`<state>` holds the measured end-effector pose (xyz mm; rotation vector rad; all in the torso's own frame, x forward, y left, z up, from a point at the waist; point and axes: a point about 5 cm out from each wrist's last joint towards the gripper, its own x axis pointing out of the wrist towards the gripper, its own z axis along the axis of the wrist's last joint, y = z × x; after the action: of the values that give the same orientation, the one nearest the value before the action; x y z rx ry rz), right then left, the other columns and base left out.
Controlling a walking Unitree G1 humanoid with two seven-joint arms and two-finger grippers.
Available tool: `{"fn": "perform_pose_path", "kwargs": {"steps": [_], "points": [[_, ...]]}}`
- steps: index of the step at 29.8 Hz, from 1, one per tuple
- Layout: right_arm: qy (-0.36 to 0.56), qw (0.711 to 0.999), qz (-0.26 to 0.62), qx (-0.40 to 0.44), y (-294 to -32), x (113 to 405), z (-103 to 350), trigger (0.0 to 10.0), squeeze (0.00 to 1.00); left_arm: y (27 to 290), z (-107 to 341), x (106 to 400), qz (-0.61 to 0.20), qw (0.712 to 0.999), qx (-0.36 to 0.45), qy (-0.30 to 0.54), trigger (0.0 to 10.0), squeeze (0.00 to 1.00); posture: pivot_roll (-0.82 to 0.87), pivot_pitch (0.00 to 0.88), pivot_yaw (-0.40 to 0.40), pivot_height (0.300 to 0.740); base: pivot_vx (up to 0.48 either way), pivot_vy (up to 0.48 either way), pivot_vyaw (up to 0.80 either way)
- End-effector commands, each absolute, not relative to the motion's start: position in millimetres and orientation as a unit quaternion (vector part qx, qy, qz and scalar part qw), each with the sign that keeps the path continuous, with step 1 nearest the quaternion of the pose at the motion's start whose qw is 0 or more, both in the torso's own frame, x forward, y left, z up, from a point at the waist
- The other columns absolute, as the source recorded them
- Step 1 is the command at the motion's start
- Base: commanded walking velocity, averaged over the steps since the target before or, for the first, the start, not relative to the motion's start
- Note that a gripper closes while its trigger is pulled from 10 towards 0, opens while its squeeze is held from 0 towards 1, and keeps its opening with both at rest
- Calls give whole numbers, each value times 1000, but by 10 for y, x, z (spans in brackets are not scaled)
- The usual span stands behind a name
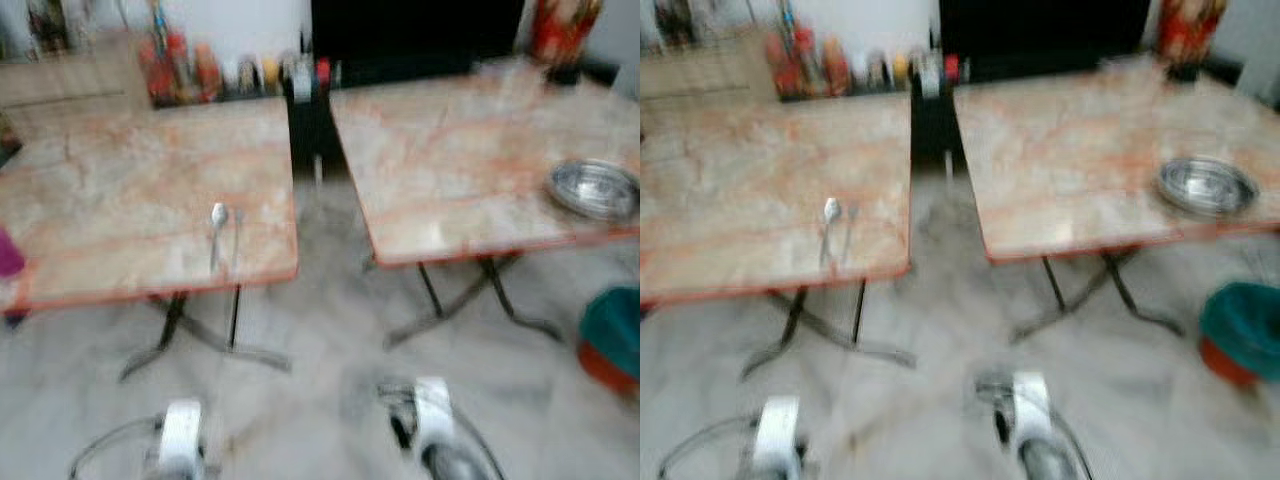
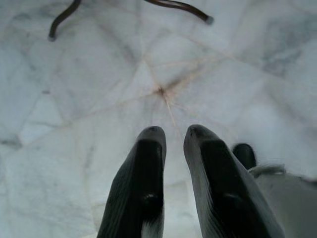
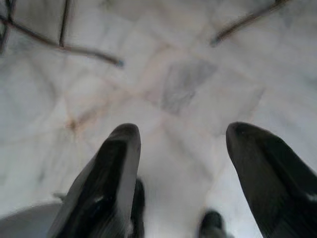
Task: Setting the table
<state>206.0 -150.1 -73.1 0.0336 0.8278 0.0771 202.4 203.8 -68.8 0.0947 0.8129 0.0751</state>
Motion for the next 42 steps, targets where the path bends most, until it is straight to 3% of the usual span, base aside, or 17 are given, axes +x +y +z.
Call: {"fn": "perform_pose_path", "kwargs": {"steps": [1,10,27,42], "points": [[396,917,28,17,-1536,2096,-709,10000,0,2011,-720,1985,24,911,49,408,10000,0,-27,0,97,740,0,0,0],[405,914,24,22,-1519,2028,-749,10000,0,2023,-730,1970,26,909,48,414,10000,0,-2,0,103,740,0,0,0],[403,914,41,23,-1358,2051,-738,10000,0,2276,-663,2002,71,909,58,407,10000,0,37,0,115,740,0,0,104],[402,915,12,33,-1536,2053,-735,10000,0,2073,-711,1996,53,909,48,412,10000,0,17,2,96,740,247,0,107]]}}
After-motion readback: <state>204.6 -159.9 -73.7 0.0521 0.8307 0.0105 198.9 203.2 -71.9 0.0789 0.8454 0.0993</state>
